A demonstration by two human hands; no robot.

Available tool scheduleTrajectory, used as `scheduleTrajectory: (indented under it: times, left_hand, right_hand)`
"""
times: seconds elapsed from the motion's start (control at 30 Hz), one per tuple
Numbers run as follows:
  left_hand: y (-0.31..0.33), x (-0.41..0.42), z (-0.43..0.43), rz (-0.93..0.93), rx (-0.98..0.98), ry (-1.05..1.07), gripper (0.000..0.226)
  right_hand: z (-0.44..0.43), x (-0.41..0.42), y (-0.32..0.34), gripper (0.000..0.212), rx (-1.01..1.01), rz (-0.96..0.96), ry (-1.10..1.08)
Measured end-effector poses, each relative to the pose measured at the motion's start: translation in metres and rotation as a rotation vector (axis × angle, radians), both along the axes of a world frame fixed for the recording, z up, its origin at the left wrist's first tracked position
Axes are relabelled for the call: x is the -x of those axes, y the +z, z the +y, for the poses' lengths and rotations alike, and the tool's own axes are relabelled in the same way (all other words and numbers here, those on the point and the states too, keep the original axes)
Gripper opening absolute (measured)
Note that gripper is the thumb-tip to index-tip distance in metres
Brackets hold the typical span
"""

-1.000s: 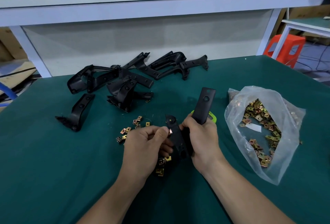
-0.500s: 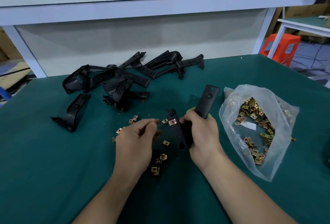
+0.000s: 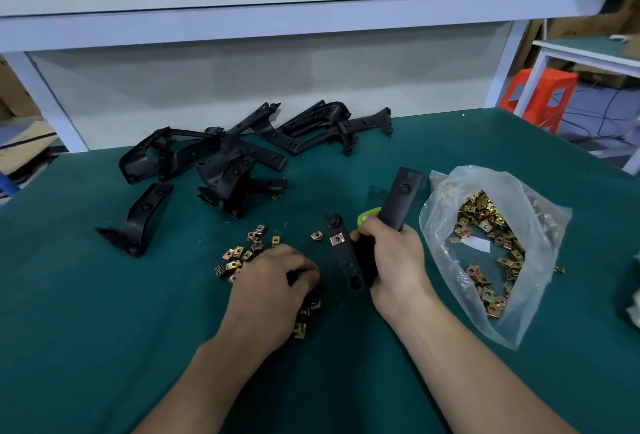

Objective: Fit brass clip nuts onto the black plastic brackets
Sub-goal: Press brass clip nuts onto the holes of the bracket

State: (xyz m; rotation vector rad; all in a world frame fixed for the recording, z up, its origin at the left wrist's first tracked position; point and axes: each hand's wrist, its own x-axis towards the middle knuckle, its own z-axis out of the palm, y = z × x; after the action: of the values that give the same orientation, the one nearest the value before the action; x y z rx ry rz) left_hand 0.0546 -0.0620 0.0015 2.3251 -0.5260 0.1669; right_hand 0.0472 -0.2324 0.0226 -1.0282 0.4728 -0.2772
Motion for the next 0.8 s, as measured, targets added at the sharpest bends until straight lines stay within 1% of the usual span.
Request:
scheduleTrajectory:
  times: [0.1,0.17,0.23,0.37,0.4,0.5,0.57,0.7,0.8]
  left_hand:
    - [0.002,0.006,-0.005,-0.038,0.154,0.156,0.026]
    - [0.005,0.008,-0.007,0.005,0.216,0.284,0.031]
    - [0.01,0.008,-0.006,0.055,0.301,0.349,0.037]
    - [0.015,0.01,-0.004,0.141,0.308,0.33,0.042]
    - [0.015,0.009,-0.004,0.175,0.331,0.33,0.039]
    - [0.013,0.005,-0.005,0.231,0.448,0.345,0.021]
    - [0.013,0.003,-0.006,0.268,0.548,0.321,0.014]
    - [0.012,0.006,-0.01,0.319,0.694,0.222,0.011]
    - [0.012,0.008,-0.012,0.34,0.754,0.185,0.016]
  right_hand:
    - [-0.001,0.0,0.001,0.019,-0.007,0.007,0.012]
    - [0.0,0.001,0.001,0.018,-0.004,0.002,0.024]
    - [0.002,0.002,0.0,0.018,0.007,0.0,0.041]
    - [0.005,0.002,-0.001,0.021,0.03,0.003,0.07]
    - [0.005,0.002,-0.002,0.022,0.037,0.004,0.07]
    - [0.005,0.002,-0.002,0.022,0.048,0.003,0.071]
    - [0.005,0.002,-0.002,0.022,0.045,0.003,0.074]
    - [0.005,0.002,-0.002,0.022,0.026,0.001,0.075]
    - [0.004,0.003,-0.001,0.022,0.008,0.0,0.082]
